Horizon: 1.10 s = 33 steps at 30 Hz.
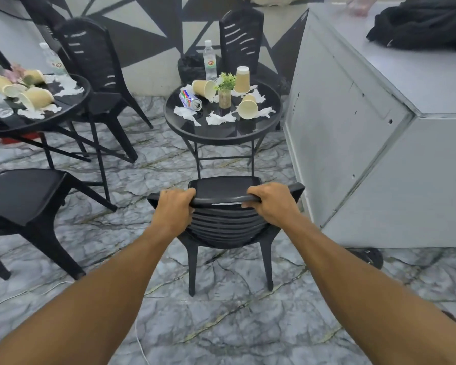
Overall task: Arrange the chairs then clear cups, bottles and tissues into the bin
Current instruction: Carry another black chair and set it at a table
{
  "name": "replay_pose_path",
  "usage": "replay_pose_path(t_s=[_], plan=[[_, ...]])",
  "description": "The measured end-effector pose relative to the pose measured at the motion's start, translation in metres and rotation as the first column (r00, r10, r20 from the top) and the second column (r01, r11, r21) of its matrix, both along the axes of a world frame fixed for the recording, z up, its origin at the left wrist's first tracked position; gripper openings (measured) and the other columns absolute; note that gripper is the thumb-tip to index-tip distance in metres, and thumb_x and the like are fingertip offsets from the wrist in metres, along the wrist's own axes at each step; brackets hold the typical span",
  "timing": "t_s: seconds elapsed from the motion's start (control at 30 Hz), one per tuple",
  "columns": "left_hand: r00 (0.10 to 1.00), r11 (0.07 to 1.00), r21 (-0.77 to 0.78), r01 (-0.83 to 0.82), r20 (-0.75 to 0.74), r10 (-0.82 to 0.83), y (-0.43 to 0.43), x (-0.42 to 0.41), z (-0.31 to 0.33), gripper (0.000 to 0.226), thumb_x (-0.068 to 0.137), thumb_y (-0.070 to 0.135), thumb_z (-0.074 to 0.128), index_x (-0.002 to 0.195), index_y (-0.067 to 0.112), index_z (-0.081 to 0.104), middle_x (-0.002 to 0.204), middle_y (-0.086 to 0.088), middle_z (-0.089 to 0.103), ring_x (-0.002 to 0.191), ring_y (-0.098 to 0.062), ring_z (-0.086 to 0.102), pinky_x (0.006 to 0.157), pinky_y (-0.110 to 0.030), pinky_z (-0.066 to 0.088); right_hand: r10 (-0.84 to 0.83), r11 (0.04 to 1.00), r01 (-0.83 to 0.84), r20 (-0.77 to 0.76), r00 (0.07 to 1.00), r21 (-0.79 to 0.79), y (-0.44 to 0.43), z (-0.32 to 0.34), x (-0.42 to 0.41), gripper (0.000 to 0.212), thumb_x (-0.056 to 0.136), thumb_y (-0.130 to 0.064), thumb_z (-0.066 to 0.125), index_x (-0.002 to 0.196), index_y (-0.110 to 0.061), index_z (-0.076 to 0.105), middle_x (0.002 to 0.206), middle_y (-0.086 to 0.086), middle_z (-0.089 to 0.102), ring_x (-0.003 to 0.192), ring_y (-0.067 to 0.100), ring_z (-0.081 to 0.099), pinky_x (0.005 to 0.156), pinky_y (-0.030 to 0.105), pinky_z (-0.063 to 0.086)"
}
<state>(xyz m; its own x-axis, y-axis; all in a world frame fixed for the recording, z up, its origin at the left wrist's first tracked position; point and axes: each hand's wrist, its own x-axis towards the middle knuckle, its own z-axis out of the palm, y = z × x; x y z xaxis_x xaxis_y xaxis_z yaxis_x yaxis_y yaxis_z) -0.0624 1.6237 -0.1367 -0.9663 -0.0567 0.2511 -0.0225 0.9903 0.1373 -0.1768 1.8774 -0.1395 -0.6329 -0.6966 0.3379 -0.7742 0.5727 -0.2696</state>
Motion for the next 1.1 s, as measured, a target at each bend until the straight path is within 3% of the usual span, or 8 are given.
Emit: replay_pose_path(t_s=[0.1, 0.2, 0.37, 0.73, 0.83, 0.97, 1.03, 1.1], plan=[[0.995, 0.996, -0.075, 0.043, 0.096, -0.036, -0.027, -0.016, 0.008, 0.032, 0.071, 0.003, 0.067, 0.073, 0.017, 0.039, 0.063, -0.001, 0.05, 0.061, -0.028, 0.045, 0.064, -0.036, 0.026, -0.081, 0.995, 0.081, 0.008, 0.997, -0.057, -0.021, -0.003, 0.012, 0.041, 0.082, -0.042, 0.073, 0.064, -0.016, 0.047, 0.054, -0.002, 0.055, 0.054, 0.02, 0.055, 0.048, 0.032, 0.038], [0.999, 1.0, -0.011, 0.005, 0.052, -0.004, -0.04, -0.007, 0.002, 0.039, 0.064, -0.003, 0.067, 0.069, 0.019, 0.035, 0.059, 0.006, 0.038, 0.057, -0.023, 0.034, 0.062, -0.034, 0.024, -0.062, 0.997, 0.06, -0.04, 0.997, -0.05, -0.039, -0.008, 0.021, 0.039, 0.081, -0.041, 0.075, 0.063, -0.02, 0.047, 0.055, -0.002, 0.058, 0.055, 0.023, 0.058, 0.05, 0.029, 0.03], [0.995, 0.999, -0.01, -0.053, 0.085, 0.054, -0.025, -0.02, 0.005, 0.041, 0.069, -0.002, 0.063, 0.065, 0.023, 0.031, 0.058, 0.003, 0.041, 0.061, -0.026, 0.039, 0.067, -0.037, 0.026, 0.016, 0.997, -0.017, 0.02, 1.0, 0.071, -0.026, -0.003, -0.011, 0.028, 0.086, -0.049, 0.067, 0.075, -0.024, 0.061, 0.061, -0.005, 0.063, 0.06, 0.019, 0.06, 0.053, 0.034, 0.046], [0.986, 0.99, -0.099, -0.101, 0.125, 0.113, -0.024, -0.011, -0.001, 0.035, 0.072, -0.002, 0.063, 0.07, 0.021, 0.037, 0.057, 0.005, 0.041, 0.061, -0.024, 0.038, 0.073, -0.036, 0.028, -0.09, 0.989, 0.08, 0.078, 0.993, 0.127, -0.032, 0.003, 0.005, 0.024, 0.083, -0.053, 0.068, 0.076, -0.03, 0.069, 0.061, -0.012, 0.059, 0.064, 0.011, 0.059, 0.056, 0.028, 0.043], [0.974, 0.989, -0.102, -0.103, 0.191, 0.121, -0.023, -0.012, 0.002, 0.033, 0.077, 0.006, 0.063, 0.071, 0.022, 0.035, 0.062, 0.005, 0.045, 0.065, -0.023, 0.042, 0.072, -0.035, 0.027, -0.125, 0.976, 0.095, 0.146, 0.981, 0.194, -0.033, 0.014, 0.009, 0.027, 0.085, -0.053, 0.065, 0.074, -0.029, 0.066, 0.062, -0.011, 0.057, 0.068, 0.013, 0.059, 0.061, 0.031, 0.047], [0.925, 0.997, -0.001, -0.072, 0.374, 0.067, -0.024, -0.015, 0.025, 0.029, 0.07, 0.043, 0.068, 0.08, 0.023, 0.049, 0.073, 0.008, 0.054, 0.076, -0.02, 0.054, 0.074, -0.035, 0.038, -0.197, 0.928, 0.074, 0.31, 0.93, 0.366, -0.038, 0.032, 0.01, 0.033, 0.079, -0.06, 0.064, 0.069, -0.029, 0.061, 0.064, -0.008, 0.058, 0.072, 0.018, 0.059, 0.071, 0.035, 0.05], [0.895, 0.995, 0.087, -0.048, 0.446, 0.004, -0.025, -0.011, 0.036, 0.05, 0.065, 0.058, 0.069, 0.098, 0.023, 0.056, 0.086, 0.008, 0.058, 0.087, -0.02, 0.056, 0.086, -0.036, 0.043, -0.212, 0.916, 0.017, 0.45, 0.867, 0.4, -0.041, 0.046, 0.013, 0.039, 0.067, -0.072, 0.066, 0.085, -0.037, 0.069, 0.085, -0.012, 0.069, 0.087, 0.017, 0.064, 0.083, 0.037, 0.051], [0.867, 0.986, 0.159, -0.054, 0.497, -0.033, -0.031, -0.004, 0.047, 0.074, 0.066, 0.067, 0.067, 0.124, 0.025, 0.051, 0.105, 0.004, 0.055, 0.107, -0.023, 0.051, 0.104, -0.041, 0.033, -0.211, 0.924, -0.041, 0.595, 0.776, 0.381, -0.051, 0.067, 0.013, 0.072, 0.06, -0.076, 0.069, 0.121, -0.036, 0.066, 0.118, -0.012, 0.067, 0.109, 0.015, 0.061, 0.097, 0.038, 0.049]])
